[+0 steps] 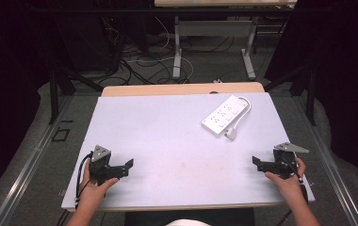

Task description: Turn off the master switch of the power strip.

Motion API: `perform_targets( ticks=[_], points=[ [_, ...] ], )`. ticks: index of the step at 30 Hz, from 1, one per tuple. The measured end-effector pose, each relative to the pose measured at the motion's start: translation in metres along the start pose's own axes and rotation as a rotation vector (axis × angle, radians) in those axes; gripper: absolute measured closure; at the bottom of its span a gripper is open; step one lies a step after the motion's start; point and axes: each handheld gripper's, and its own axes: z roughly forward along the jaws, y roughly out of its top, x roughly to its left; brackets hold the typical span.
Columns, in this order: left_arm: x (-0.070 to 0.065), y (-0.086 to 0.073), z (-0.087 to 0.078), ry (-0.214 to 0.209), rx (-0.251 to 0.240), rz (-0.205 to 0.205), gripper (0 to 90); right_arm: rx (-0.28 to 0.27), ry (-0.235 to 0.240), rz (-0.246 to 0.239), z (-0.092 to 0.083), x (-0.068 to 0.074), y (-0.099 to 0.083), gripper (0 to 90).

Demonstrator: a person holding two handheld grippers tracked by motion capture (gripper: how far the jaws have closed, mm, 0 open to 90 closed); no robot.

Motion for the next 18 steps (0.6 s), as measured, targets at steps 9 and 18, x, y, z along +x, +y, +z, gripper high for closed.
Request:
perform_targets(
  ticks=[9, 18],
  points=[
    [-0.004, -0.003, -0.005, -0.009, -0.015, 0.001, 1.1, -0.049, -0.019, -0.019, -0.018, 0.018, 0.000, 3.0],
    [-0.003, -0.005, -0.010, 0.001, -0.025, -0.008, 3.9, -0.069, -0.034, -0.033, -0.017, 0.023, 0.003, 3.4]
  ],
)
